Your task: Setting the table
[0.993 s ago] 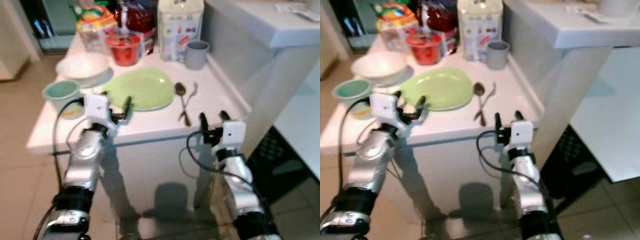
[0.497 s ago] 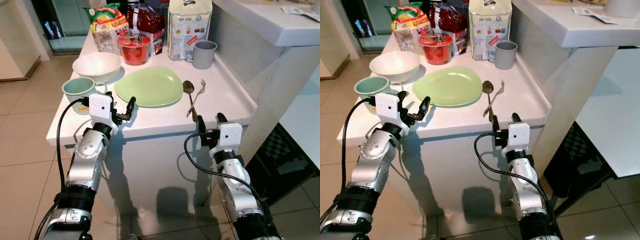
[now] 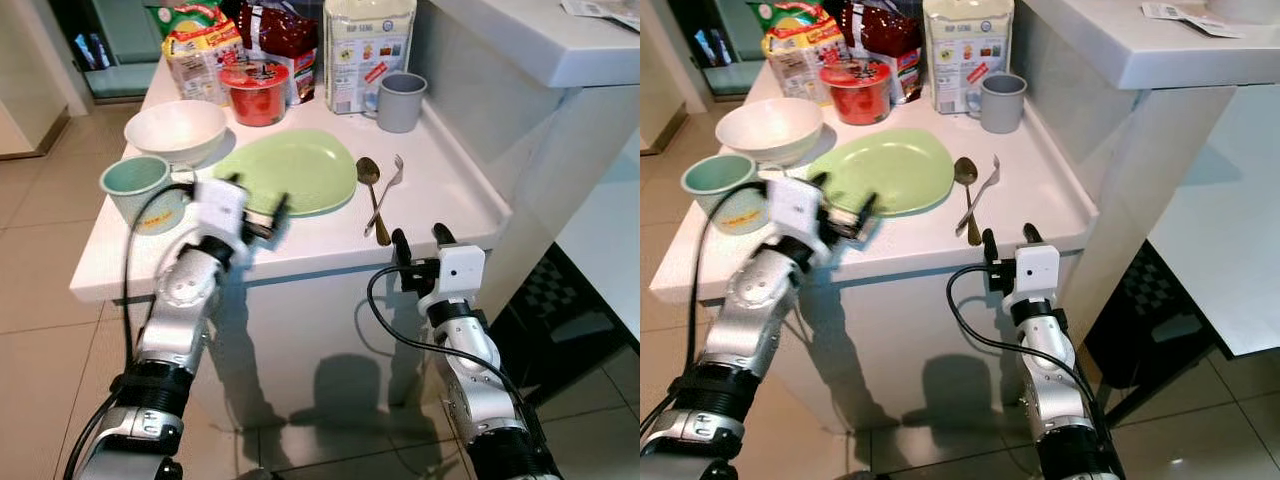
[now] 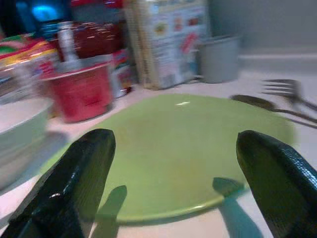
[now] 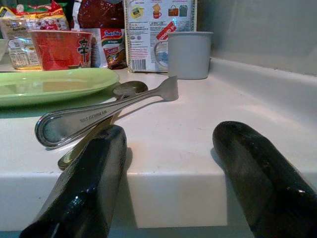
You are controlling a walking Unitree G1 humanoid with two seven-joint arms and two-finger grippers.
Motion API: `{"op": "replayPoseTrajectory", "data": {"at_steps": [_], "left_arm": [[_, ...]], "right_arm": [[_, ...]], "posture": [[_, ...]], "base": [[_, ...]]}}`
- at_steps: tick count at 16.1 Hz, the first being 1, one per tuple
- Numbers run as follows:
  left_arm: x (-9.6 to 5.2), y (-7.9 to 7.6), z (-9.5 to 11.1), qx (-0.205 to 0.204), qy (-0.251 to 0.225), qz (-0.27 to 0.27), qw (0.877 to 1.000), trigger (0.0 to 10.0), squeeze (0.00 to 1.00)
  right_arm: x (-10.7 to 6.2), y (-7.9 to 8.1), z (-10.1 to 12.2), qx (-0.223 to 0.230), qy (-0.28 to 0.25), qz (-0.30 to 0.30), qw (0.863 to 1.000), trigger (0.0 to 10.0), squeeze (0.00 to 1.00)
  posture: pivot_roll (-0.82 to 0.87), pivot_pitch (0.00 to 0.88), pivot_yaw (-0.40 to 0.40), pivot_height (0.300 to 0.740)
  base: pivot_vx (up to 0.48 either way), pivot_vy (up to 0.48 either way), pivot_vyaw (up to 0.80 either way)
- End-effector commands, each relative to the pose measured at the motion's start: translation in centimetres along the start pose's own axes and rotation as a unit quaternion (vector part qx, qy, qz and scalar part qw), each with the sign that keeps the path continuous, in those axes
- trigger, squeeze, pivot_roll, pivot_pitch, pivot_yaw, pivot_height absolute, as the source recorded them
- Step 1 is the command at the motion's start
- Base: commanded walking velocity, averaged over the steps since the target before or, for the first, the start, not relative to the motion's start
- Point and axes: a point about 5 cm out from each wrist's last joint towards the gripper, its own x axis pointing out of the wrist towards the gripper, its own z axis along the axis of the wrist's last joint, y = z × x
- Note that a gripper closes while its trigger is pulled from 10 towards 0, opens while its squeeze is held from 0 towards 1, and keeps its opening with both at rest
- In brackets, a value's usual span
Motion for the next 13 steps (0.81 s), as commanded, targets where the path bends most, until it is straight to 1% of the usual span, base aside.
{"op": "replayPoseTrajectory", "data": {"at_steps": [1,3,4,5,6,7,8,10,11,13], "left_arm": [[0.4,-0.2,0.7,0.01,-0.006,-0.019,1.0,10.0,1.0],[0.6,-0.4,0.9,0.006,-0.008,-0.025,1.0,10.0,1.0],[0.8,-0.6,0.8,-0.004,-0.003,-0.027,1.0,10.0,1.0],[0.9,-0.9,0.9,-0.021,-0.009,-0.033,0.999,10.0,0.0],[0.9,-0.7,1.1,-0.032,-0.017,-0.031,0.999,0.0,0.0],[0.9,-0.3,1.3,-0.039,-0.024,-0.017,0.999,0.0,0.0],[0.8,0.3,1.2,-0.025,-0.022,-0.001,0.999,0.0,0.0],[0.8,0.9,1.2,-0.034,-0.018,0.016,0.999,0.0,0.0],[0.8,1.3,1.2,-0.033,-0.016,0.023,0.999,0.0,0.0],[0.7,1.4,1.2,-0.028,-0.016,0.024,0.999,0.0,0.0]], "right_arm": [[0.2,-0.2,-0.3,-0.003,0.012,-0.005,1.0,10.0,0.0],[0.3,-0.2,-0.2,-0.003,0.01,-0.006,1.0,10.0,0.0],[0.4,-0.2,-0.1,-0.003,0.009,-0.006,1.0,10.0,0.0],[0.4,-0.3,-0.1,-0.004,0.009,-0.007,1.0,10.0,0.0],[0.3,-0.3,-0.2,-0.004,0.01,-0.007,1.0,10.0,0.0],[0.3,-0.2,-0.2,-0.005,0.011,-0.007,1.0,10.0,0.0],[0.2,-0.2,-0.3,-0.005,0.012,-0.007,1.0,10.0,0.0],[0.2,-0.2,-0.3,-0.005,0.012,-0.007,1.0,10.0,0.0],[0.3,-0.2,-0.3,-0.005,0.012,-0.007,1.0,10.0,0.0],[0.3,-0.2,-0.3,-0.006,0.012,-0.007,1.0,10.0,0.0]], "posture": [[0.0,0.0,0.053,0.74],[0.0,0.0,0.053,0.74],[-0.01,0.0,0.055,0.74],[0.0,0.0,0.054,0.74],[0.0,0.0,0.055,0.74],[0.0,0.0,0.055,0.74],[0.0,0.0,0.057,0.74],[0.0,0.0,0.057,0.74],[0.0,0.0,0.059,0.74],[0.0,0.0,0.059,0.74]], "base": [[0.0,0.0,0.0],[0.0,0.0,0.0],[0.0,0.0,0.0],[0.0,0.0,0.0],[0.0,0.0,0.0],[0.0,0.0,0.0],[0.0,0.0,0.0],[0.0,0.0,0.0],[0.0,0.0,0.0],[0.0,0.0,0.0]]}}
